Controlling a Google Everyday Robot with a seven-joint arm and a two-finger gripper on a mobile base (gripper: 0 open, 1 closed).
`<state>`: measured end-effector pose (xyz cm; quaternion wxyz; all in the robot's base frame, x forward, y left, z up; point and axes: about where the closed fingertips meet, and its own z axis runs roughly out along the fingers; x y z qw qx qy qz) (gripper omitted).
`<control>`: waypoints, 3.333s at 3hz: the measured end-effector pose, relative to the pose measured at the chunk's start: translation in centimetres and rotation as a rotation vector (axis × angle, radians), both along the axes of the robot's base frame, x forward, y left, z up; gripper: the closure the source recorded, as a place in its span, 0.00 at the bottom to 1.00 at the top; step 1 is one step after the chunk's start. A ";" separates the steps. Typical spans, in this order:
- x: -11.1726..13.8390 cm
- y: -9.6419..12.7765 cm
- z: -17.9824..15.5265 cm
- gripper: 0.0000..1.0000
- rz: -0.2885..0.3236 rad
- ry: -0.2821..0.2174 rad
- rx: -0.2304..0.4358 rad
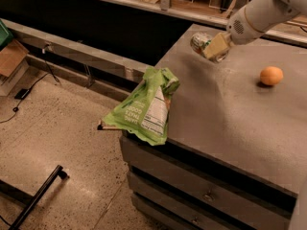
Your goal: Move 7up can near green rice chip bag
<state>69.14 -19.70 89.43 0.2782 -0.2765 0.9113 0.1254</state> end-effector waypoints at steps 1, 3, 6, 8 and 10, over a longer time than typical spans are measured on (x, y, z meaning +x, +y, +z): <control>-3.4 -2.1 2.0 1.00 0.097 -0.098 0.072; -8.4 -5.2 4.1 1.00 0.286 -0.202 0.081; -14.8 -8.9 1.6 1.00 0.370 -0.245 0.132; -20.5 -11.0 -0.2 1.00 0.417 -0.261 0.126; -26.1 -8.8 0.7 1.00 0.476 -0.350 -0.096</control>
Offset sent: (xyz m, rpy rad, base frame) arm -0.1545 -0.0897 0.0722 0.0475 -0.3377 0.5716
